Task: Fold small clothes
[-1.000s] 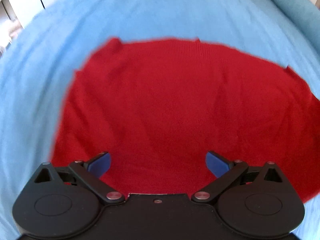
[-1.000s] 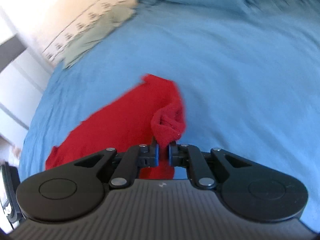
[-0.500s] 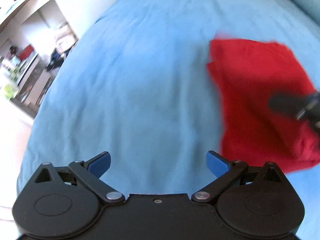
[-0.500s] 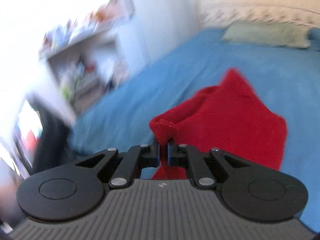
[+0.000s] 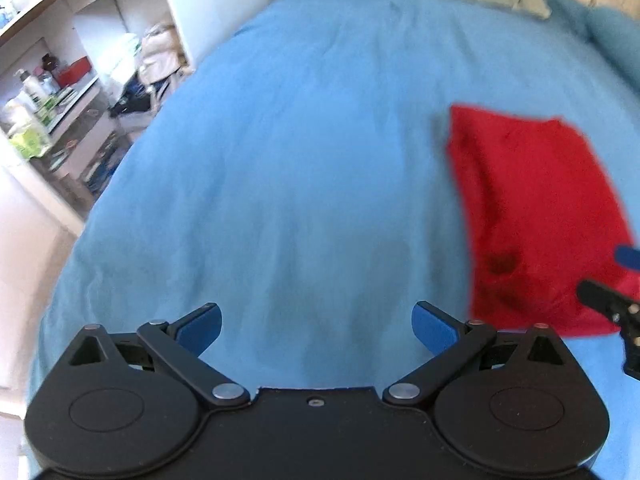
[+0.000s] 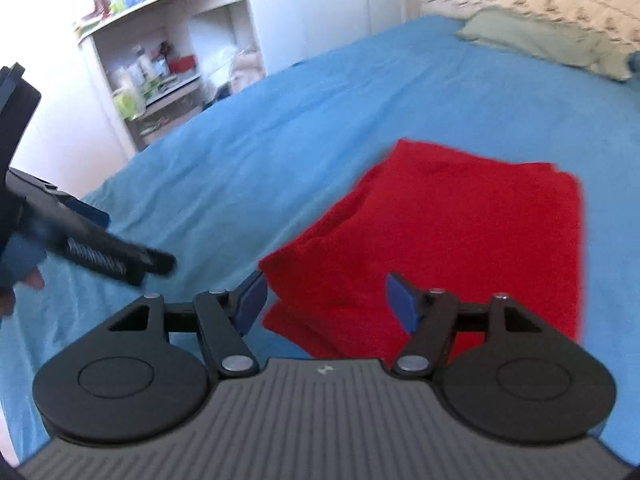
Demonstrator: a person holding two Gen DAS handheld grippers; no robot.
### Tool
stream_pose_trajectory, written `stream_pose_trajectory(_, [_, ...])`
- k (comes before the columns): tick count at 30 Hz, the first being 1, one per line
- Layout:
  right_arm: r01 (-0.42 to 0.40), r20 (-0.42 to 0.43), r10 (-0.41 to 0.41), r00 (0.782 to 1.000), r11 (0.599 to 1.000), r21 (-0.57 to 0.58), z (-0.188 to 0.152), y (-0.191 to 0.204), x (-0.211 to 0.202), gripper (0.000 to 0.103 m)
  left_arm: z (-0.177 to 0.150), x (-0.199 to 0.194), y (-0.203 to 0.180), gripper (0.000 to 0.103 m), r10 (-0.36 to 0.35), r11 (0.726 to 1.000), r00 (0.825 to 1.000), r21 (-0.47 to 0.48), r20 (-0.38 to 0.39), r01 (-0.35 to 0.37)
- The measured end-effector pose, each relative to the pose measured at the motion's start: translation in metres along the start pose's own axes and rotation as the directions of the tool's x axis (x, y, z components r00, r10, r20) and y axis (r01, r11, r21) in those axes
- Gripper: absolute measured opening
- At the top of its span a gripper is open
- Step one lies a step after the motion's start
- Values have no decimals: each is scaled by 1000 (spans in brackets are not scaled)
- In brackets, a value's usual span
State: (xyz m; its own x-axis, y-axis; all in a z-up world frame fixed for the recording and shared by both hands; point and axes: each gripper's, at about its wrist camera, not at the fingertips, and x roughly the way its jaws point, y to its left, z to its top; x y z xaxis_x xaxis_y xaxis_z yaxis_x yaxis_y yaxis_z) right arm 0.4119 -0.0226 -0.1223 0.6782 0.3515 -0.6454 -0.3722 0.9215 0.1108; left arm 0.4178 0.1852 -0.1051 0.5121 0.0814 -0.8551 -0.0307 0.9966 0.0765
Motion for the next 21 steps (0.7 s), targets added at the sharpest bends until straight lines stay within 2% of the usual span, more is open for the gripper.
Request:
stream_pose_trajectory(2, [101, 3, -101, 995, 995, 11, -3, -11, -16, 82, 9, -1, -9, 103, -38, 999, 999, -8, 19, 38])
stream_pose_trajectory(4, [212, -19, -212, 977, 977, 26, -11, -27, -22, 82, 18, 5, -24, 103, -75, 997, 997, -11, 26, 75])
stream_pose_trajectory(6, [275, -68, -270, 960, 959, 71, -17, -50, -21, 82, 26, 14, -39, 103, -100, 995, 995, -18, 28, 100])
stream_pose_trajectory(9, [282, -103, -269, 958, 948, 144, -23, -76, -19, 82, 32, 37, -51, 103, -123, 992, 992, -31, 15, 124])
stream_pose_trajectory(12, [274, -133, -255, 958, 951, 145, -33, -92, -15, 82, 25, 54, -61, 102, -91, 996, 995, 6, -32, 91])
stream_pose_trajectory(16, [244, -165, -227, 960, 966, 89, -51, -112, -18, 81, 2, 69, -57, 101, -73, 995, 994, 64, -81, 78])
stream_pose_trajectory(18, [224, -173, -206, 963, 970, 92, -60, -124, -22, 81, -9, 75, -52, 101, -65, 996, 992, 55, -112, 71])
stream_pose_trajectory(21, [202, -174, -177, 969, 970, 138, -70, -133, -22, 82, -12, 79, -48, 101, -84, 995, 991, 42, -105, 89])
